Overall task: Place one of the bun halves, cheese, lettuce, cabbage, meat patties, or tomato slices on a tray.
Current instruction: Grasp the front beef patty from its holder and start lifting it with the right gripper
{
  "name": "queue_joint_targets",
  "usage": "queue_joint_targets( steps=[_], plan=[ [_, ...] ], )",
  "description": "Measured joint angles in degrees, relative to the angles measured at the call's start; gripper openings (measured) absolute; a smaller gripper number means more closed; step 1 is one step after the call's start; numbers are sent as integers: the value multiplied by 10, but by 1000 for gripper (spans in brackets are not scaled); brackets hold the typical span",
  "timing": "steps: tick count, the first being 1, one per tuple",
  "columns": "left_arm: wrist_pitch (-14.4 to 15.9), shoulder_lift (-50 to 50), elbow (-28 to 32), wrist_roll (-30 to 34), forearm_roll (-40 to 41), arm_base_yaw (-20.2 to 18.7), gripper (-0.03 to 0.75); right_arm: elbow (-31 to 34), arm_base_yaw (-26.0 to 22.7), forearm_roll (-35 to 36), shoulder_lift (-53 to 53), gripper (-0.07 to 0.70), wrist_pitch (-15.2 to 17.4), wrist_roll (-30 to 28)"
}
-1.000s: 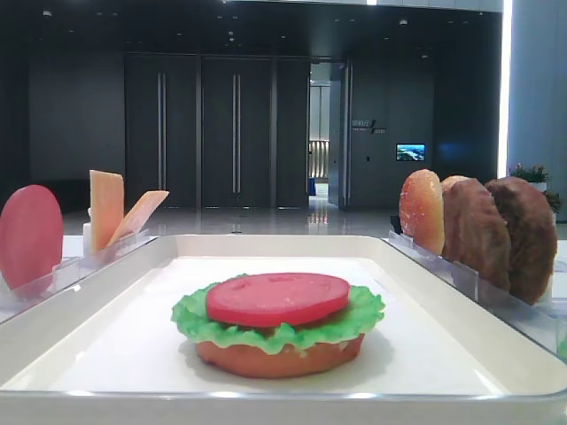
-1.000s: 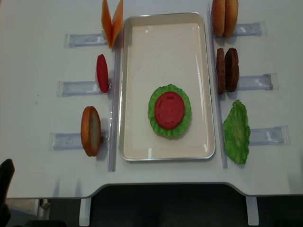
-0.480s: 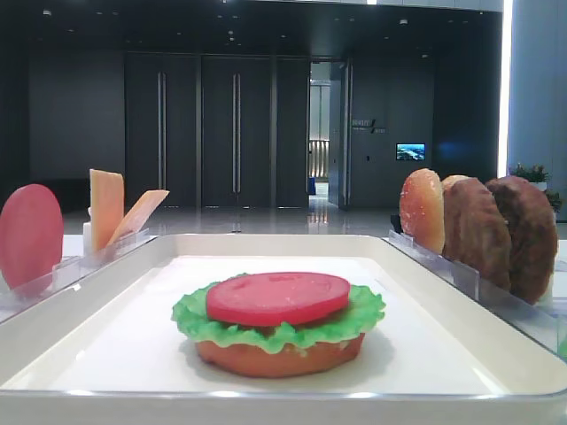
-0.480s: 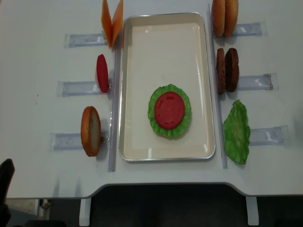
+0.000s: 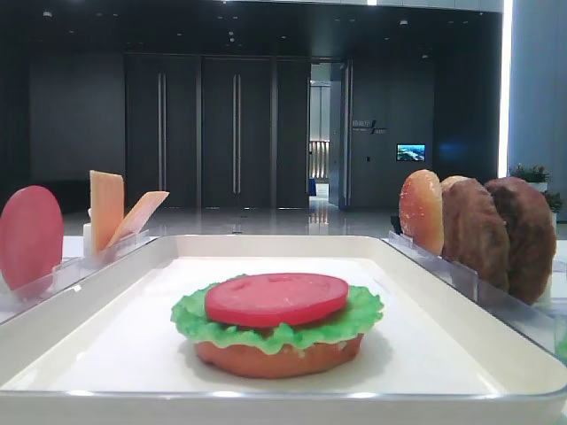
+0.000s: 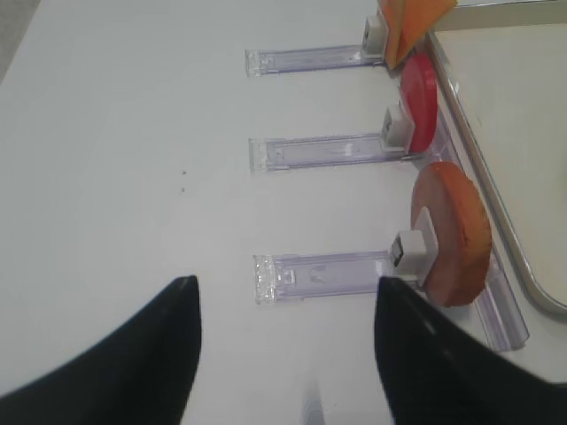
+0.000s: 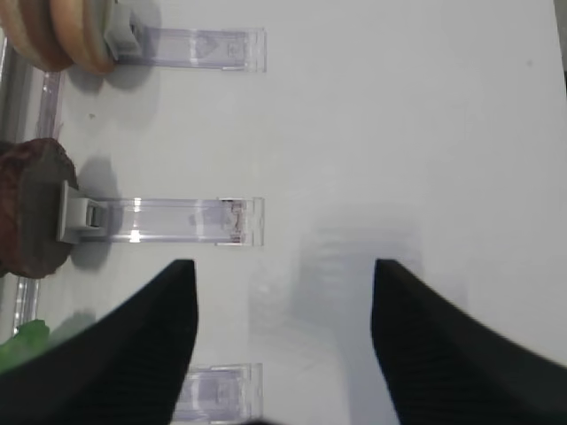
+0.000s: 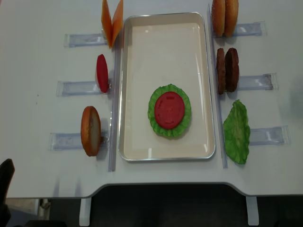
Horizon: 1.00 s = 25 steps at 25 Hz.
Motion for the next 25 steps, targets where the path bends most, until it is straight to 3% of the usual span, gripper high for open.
queue_joint_targets(
  steps=[13,20,25],
  plan=[
    [0,0,0,0,-2,0,471,-26,0,26,55,414,34,-18],
    [0,0,0,0,-3,0,471,-86,0,28,118,414,102,-5],
    [0,0,0,0,-3,0,471,-101,0,28,128,414,128,7]
  ],
)
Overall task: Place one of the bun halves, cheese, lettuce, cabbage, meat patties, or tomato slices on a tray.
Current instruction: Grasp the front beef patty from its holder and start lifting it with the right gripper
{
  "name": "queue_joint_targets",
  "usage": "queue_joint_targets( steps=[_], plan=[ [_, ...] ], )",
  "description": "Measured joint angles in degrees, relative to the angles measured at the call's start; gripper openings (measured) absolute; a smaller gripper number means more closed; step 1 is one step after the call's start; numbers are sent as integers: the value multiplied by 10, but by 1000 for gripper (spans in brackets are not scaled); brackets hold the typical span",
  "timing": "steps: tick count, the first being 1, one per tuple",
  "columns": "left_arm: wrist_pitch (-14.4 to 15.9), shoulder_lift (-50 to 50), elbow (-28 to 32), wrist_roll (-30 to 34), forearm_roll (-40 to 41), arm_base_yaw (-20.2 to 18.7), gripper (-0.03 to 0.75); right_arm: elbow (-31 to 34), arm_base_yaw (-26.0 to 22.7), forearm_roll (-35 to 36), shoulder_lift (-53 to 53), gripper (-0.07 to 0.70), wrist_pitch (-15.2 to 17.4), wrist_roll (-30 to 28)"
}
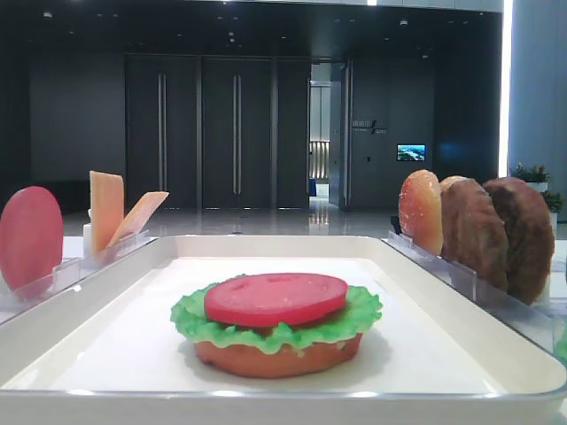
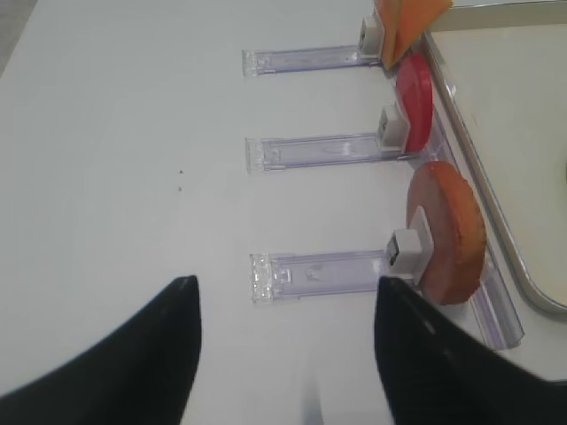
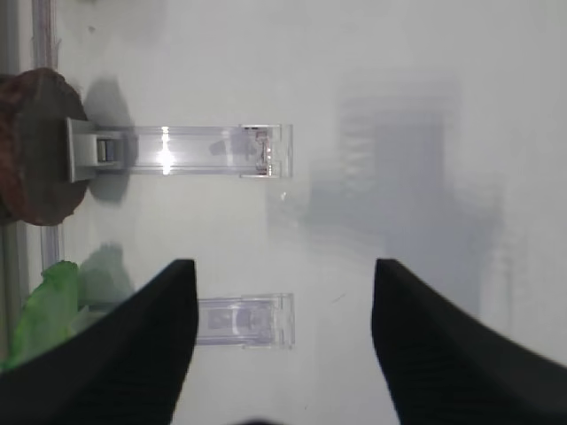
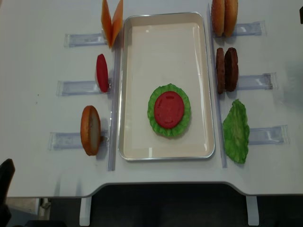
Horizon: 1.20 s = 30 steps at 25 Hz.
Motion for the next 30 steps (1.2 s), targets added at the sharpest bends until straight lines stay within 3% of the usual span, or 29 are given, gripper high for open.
queue_joint_targets(
  steps=[7,16,30],
  plan=[
    [0,0,0,0,0,0,471,-26,9,-1,27,414,10,53],
    [0,0,0,0,0,0,471,-93,128,-2,66,414,10,133],
    [0,0,0,0,0,0,471,-97,247,-6,115,416,10,242]
  ],
)
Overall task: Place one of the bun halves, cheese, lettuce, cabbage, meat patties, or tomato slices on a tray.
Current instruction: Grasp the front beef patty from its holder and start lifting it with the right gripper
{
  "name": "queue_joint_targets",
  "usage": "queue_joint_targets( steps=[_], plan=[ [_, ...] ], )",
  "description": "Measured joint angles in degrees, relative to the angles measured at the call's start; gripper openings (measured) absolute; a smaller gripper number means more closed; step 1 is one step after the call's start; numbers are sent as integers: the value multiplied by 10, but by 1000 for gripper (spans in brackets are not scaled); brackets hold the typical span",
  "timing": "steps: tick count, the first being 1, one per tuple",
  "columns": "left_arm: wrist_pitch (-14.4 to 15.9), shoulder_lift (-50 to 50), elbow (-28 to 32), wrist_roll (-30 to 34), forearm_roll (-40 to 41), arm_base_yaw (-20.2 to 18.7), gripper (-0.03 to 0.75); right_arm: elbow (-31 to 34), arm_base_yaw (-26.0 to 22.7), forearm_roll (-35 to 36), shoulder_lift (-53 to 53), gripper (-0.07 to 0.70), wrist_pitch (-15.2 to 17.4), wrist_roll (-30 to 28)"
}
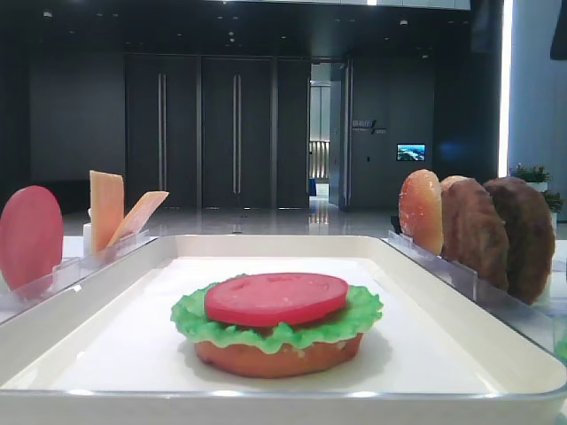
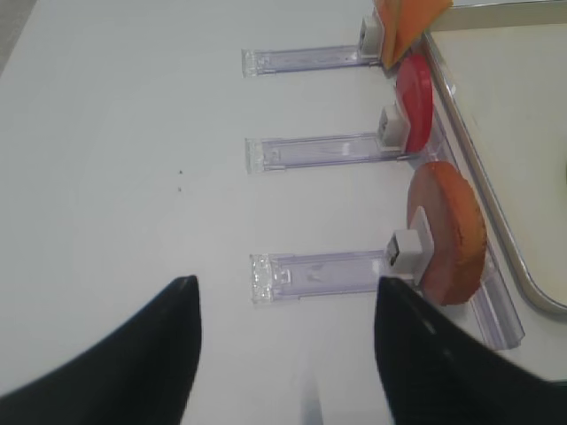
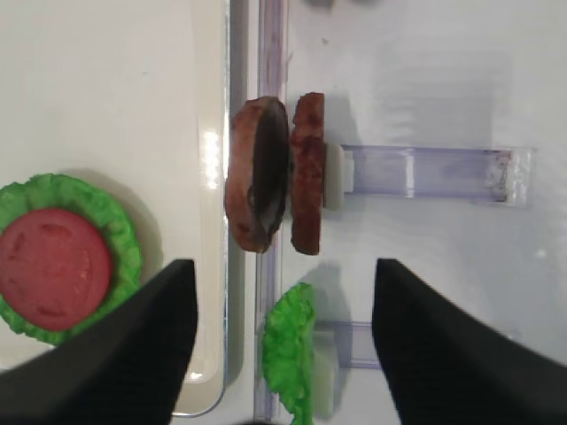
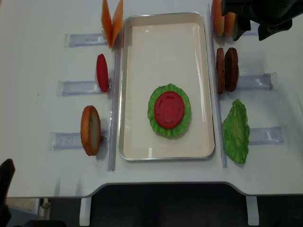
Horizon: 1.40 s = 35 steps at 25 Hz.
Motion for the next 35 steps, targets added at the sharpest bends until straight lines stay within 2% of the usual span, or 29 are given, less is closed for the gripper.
queue_joint_targets(
  steps=[6,18,22,27,35],
  plan=[
    [0,0,0,0,0,0,471,0,23,-14,8,417,0,37],
    [0,0,0,0,0,0,471,0,66,-16,56,417,-2,58],
    [0,0,0,0,0,0,471,0,67,-16,69,417,-21,58],
    [0,0,0,0,0,0,471,0,67,-16,70,417,-61,58],
    [0,0,0,0,0,0,471,0,67,-16,70,417,-86,58]
  ],
)
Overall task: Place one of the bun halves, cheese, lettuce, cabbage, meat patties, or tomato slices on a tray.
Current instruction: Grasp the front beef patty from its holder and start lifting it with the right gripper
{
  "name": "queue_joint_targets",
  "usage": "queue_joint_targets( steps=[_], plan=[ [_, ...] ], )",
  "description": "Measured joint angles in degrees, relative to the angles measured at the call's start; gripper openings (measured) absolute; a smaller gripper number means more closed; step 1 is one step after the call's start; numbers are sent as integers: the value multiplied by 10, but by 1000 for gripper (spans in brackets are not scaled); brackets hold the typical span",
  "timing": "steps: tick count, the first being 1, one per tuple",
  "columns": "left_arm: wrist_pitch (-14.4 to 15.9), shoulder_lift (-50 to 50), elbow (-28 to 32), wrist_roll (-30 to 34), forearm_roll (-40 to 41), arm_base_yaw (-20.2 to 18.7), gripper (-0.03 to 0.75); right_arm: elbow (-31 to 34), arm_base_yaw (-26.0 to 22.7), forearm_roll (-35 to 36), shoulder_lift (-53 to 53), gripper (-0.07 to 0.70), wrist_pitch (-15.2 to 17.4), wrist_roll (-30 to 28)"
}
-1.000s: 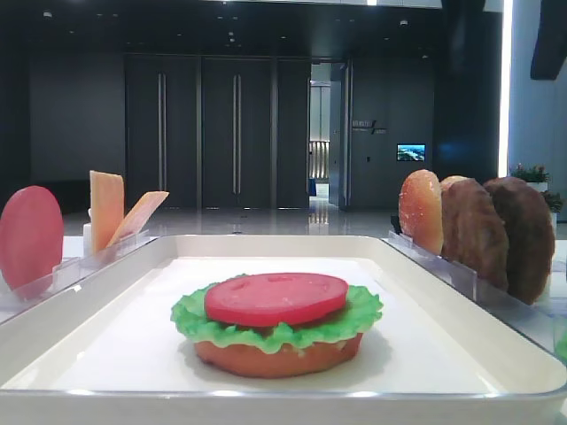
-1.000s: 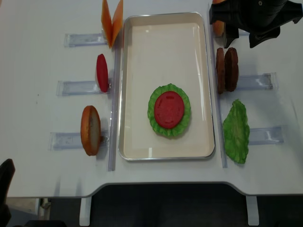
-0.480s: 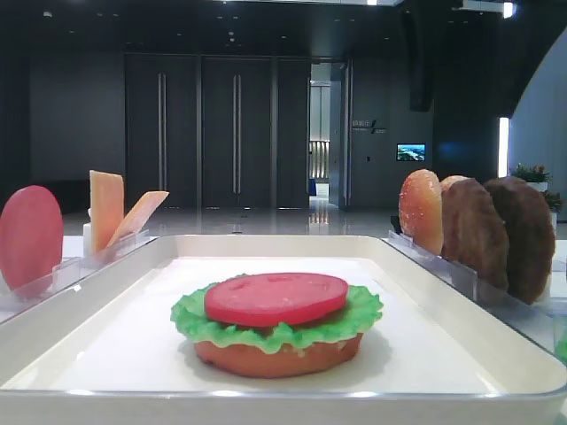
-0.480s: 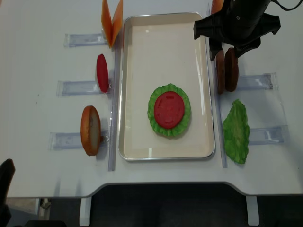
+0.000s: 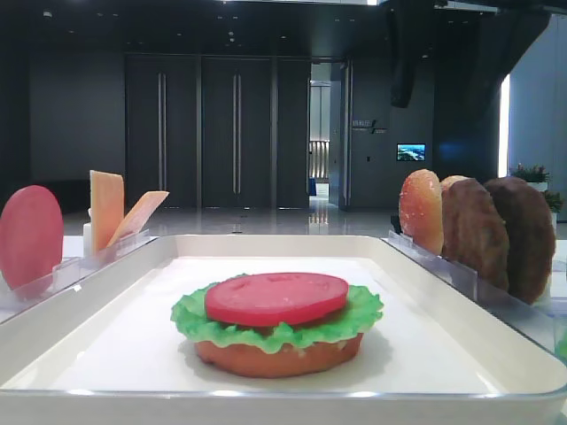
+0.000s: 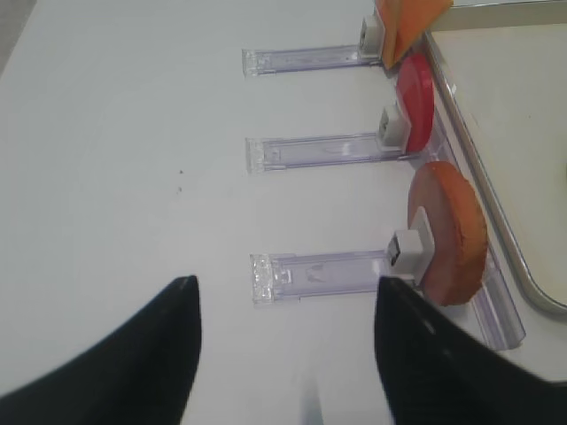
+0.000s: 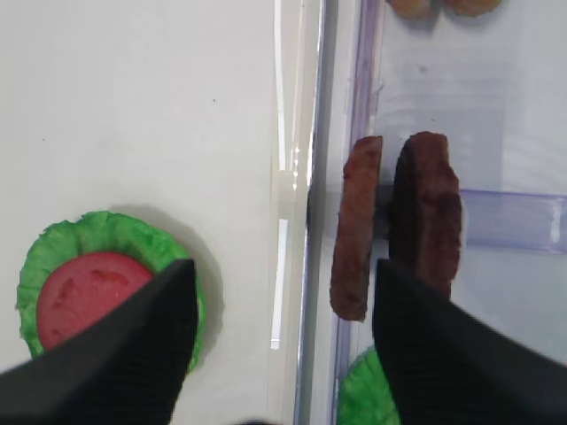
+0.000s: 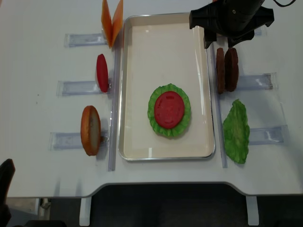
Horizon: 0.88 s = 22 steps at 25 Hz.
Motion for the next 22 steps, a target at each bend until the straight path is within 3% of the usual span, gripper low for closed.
queue_joint_targets(
  steps=[22],
  plan=[
    [0,0,0,0,0,0,471,11,0,-16,49,416,3,-11]
  ],
)
